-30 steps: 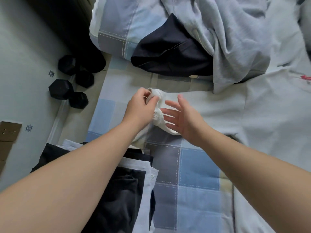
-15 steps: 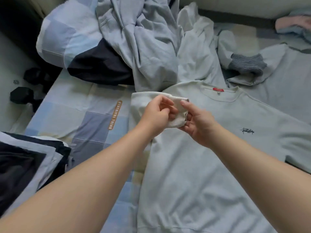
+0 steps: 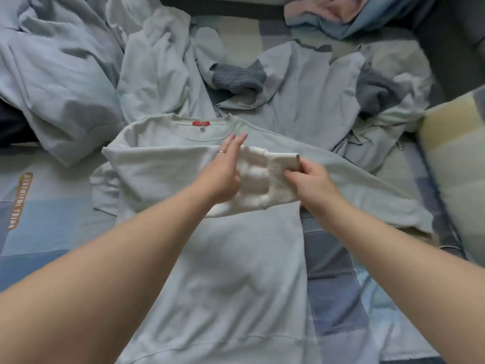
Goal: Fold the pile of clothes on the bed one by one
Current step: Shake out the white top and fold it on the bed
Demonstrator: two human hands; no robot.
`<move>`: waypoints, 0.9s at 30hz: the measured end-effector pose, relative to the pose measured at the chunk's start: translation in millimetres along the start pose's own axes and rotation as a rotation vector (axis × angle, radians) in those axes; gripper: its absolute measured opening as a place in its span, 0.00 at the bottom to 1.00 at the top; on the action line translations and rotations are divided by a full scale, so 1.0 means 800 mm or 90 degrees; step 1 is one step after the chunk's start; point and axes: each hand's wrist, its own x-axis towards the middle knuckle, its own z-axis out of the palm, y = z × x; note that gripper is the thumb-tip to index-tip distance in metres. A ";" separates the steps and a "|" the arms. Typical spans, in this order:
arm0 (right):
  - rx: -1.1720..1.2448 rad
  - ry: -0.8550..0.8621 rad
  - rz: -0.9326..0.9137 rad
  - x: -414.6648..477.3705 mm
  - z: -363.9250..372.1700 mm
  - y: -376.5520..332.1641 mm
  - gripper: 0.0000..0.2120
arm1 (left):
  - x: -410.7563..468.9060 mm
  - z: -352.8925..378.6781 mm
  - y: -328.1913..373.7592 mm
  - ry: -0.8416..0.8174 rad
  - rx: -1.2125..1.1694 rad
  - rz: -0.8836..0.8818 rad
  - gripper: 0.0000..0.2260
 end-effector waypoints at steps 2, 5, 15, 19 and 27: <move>0.045 0.010 -0.002 -0.002 -0.046 0.013 0.15 | 0.022 0.021 0.025 0.001 0.075 -0.005 0.38; 0.063 0.051 0.016 0.000 -0.110 0.046 0.13 | 0.056 0.062 0.060 -0.099 0.139 0.002 0.34; 0.057 0.229 0.078 0.052 -0.369 0.193 0.11 | 0.171 0.270 0.158 -0.137 0.418 -0.014 0.15; 0.105 0.286 0.125 0.091 -0.452 0.258 0.07 | 0.219 0.359 0.170 -0.194 0.455 -0.009 0.15; 0.072 0.293 0.194 0.138 -0.514 0.375 0.11 | 0.264 0.450 0.168 -0.177 0.445 -0.033 0.11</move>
